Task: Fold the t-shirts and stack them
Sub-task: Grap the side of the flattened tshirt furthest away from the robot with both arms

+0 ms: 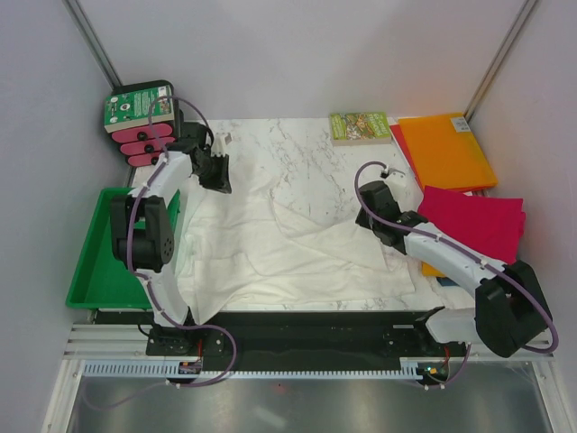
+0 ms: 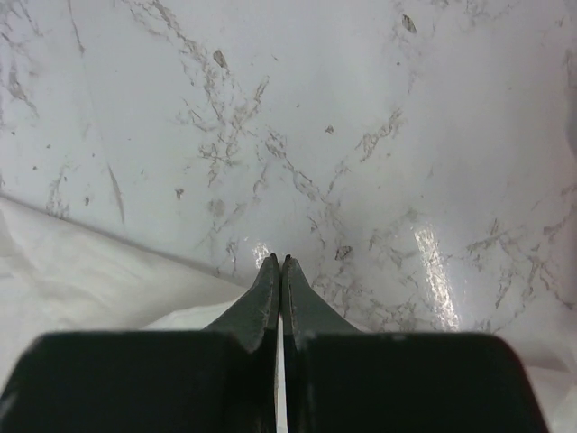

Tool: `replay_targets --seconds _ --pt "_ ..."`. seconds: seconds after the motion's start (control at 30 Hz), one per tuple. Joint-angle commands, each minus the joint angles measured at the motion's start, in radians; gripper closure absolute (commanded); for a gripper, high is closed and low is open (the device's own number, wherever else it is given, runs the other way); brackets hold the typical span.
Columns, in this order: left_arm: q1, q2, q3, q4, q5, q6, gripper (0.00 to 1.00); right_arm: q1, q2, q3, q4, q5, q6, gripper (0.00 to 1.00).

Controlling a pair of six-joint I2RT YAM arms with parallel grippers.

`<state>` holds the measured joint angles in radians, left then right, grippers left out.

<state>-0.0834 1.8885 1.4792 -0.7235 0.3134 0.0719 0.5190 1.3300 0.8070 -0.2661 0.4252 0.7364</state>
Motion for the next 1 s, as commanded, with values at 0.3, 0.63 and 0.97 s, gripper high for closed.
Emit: replay_targets --seconds 0.3,0.63,0.97 --pt "0.034 0.3 0.465 0.013 -0.062 -0.081 0.71 -0.001 -0.061 -0.046 -0.033 0.004 -0.025 1.0" --pt "0.017 0.514 0.745 -0.001 -0.063 -0.009 0.32 -0.001 0.003 -0.02 -0.019 0.007 -0.045 1.0" --pt "-0.045 0.555 0.739 0.004 -0.036 0.06 0.33 0.0 0.074 -0.023 0.028 -0.012 -0.025 1.0"
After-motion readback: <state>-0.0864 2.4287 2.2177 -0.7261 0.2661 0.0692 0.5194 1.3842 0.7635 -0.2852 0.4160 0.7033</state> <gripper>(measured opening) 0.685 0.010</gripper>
